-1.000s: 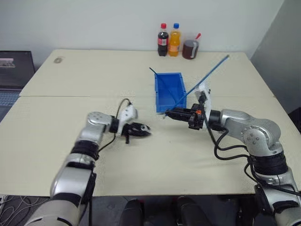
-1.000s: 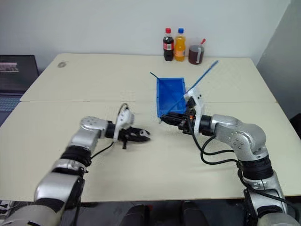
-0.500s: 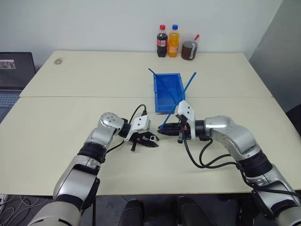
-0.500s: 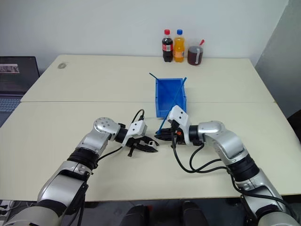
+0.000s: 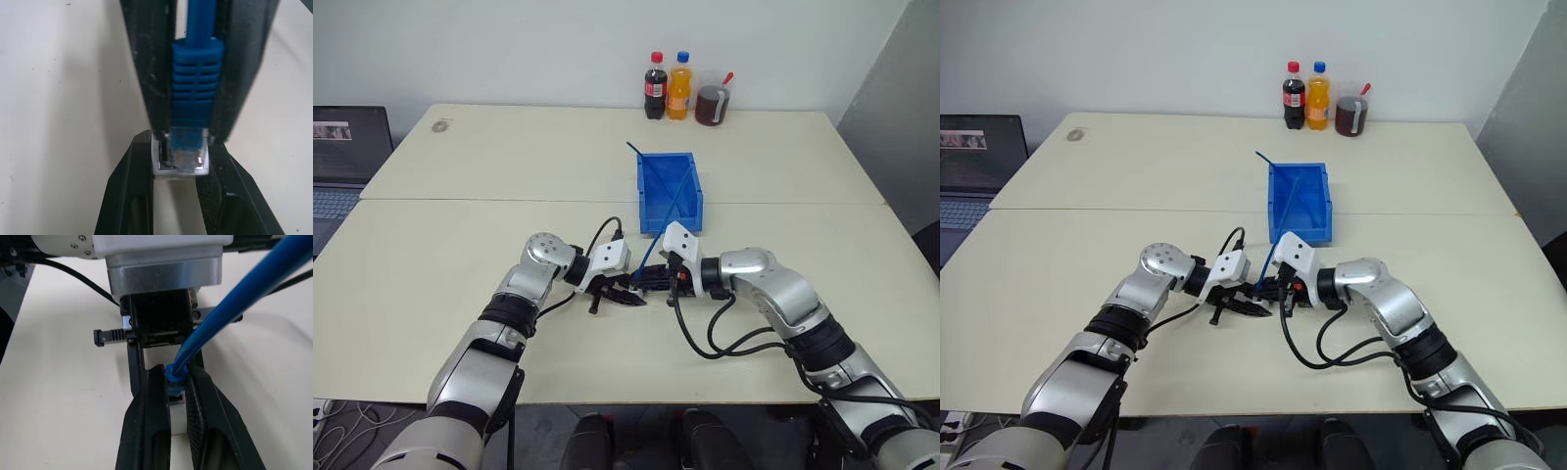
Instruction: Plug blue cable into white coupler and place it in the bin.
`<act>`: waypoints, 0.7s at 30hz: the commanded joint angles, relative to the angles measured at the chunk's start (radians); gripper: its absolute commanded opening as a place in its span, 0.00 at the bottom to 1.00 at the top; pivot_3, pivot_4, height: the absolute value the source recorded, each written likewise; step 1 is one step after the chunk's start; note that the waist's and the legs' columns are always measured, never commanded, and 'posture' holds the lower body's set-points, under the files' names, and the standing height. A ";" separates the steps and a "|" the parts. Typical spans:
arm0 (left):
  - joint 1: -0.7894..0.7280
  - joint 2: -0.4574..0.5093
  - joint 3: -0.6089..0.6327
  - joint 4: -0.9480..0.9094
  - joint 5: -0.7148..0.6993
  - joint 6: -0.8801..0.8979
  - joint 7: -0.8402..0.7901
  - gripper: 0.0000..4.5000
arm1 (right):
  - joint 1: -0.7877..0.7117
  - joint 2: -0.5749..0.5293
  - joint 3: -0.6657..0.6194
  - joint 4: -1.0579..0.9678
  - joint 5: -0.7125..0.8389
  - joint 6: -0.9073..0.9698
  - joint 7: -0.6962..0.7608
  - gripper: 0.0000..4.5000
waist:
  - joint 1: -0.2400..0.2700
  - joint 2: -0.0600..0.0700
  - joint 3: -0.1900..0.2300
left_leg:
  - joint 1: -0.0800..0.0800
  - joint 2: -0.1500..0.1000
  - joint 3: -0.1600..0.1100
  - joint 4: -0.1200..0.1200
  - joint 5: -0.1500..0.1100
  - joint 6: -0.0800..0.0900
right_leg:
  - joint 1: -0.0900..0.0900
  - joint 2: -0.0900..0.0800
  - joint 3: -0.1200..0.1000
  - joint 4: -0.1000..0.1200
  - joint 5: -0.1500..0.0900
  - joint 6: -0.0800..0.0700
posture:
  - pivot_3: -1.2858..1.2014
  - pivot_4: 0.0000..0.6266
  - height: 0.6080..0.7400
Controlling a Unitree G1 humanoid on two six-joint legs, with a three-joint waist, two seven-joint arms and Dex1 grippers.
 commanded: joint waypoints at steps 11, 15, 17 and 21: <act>0.023 0.022 -0.019 -0.012 0.021 0.012 -0.001 0.18 | -0.068 -0.015 0.039 0.067 -0.086 -0.075 0.140 0.03 | 0.000 0.000 0.000 | 0.001 0.000 0.000 0.000 0.000 0.000 | 0.000 0.000 0.000 0.000 0.000 0.000 | 0.52 0.24 1.00; 0.014 0.020 -0.019 -0.004 0.025 0.004 0.004 0.18 | -0.111 -0.004 0.068 0.114 -0.125 -0.102 0.178 0.03 | 0.000 0.000 0.000 | 0.001 0.000 0.000 0.000 0.000 0.000 | 0.000 0.000 0.000 0.000 0.001 -0.002 | 0.52 0.24 1.00; 0.011 0.018 -0.019 -0.001 0.025 0.003 0.005 0.18 | -0.127 0.003 0.079 0.130 -0.141 -0.106 0.192 0.03 | 0.000 0.000 0.000 | 0.001 0.000 0.000 0.000 0.000 0.000 | 0.000 0.000 0.000 0.000 0.002 -0.003 | 0.52 0.24 1.00; 0.009 0.017 -0.017 -0.010 0.020 0.013 0.004 0.18 | -0.156 0.015 0.113 0.167 -0.190 -0.123 0.208 0.03 | 0.000 0.000 -0.001 | 0.001 0.000 0.000 0.000 0.000 0.000 | 0.000 0.000 0.000 0.000 0.002 -0.003 | 0.52 0.24 1.00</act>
